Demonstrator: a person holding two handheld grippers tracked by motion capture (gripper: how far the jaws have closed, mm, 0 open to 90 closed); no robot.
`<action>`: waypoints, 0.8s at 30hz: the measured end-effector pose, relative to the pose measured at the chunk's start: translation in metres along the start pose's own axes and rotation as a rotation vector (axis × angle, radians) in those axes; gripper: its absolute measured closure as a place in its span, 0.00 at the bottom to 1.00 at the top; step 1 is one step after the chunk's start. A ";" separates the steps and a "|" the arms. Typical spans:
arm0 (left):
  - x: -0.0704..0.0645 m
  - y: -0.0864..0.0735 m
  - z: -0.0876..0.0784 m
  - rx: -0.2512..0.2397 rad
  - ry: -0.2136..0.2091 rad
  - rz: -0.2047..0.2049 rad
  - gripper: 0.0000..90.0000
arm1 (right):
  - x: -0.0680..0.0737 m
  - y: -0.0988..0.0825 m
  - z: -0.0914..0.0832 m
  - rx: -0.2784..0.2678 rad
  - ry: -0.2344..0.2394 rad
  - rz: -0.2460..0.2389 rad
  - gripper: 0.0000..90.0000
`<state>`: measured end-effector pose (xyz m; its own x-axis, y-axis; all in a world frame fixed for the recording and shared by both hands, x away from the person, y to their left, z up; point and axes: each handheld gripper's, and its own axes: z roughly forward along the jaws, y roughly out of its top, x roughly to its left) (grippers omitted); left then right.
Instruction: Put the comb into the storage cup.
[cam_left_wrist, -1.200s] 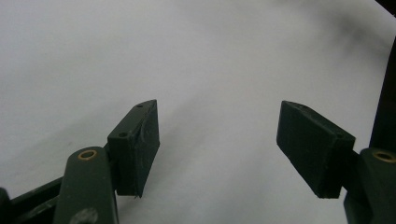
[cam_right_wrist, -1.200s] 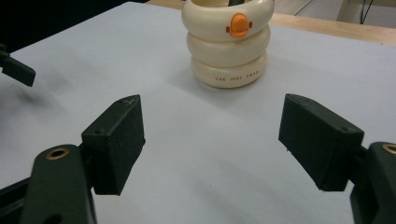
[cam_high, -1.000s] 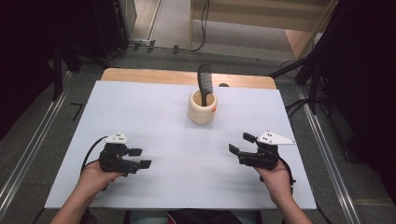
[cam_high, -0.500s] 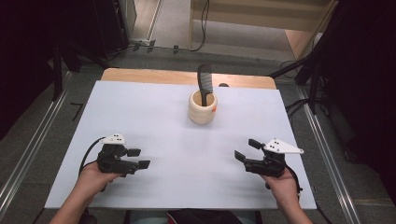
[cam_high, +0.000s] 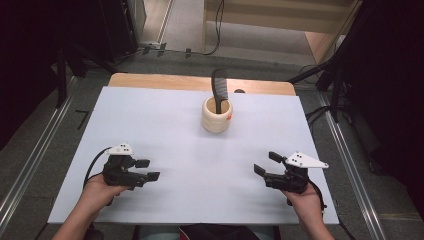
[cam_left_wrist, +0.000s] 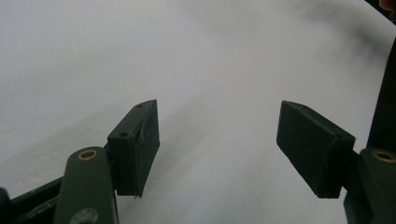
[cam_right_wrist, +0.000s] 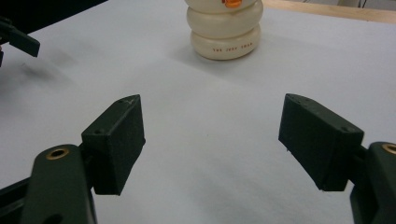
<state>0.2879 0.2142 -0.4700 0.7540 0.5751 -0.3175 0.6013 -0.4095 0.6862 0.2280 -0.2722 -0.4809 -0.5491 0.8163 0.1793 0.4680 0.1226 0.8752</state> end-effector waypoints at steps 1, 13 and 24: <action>0.000 0.000 0.000 0.000 0.000 -0.001 0.34 | 0.000 0.000 0.000 0.000 -0.001 -0.003 0.23; 0.000 0.000 0.000 0.002 0.001 -0.001 0.34 | 0.000 0.000 0.001 -0.004 0.001 -0.009 0.23; 0.000 0.000 0.000 0.003 0.000 0.000 0.34 | 0.001 0.000 0.003 0.008 0.013 -0.012 0.23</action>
<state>0.2878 0.2139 -0.4703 0.7538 0.5753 -0.3176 0.6022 -0.4112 0.6843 0.2289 -0.2698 -0.4822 -0.5637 0.8073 0.1746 0.4666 0.1368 0.8738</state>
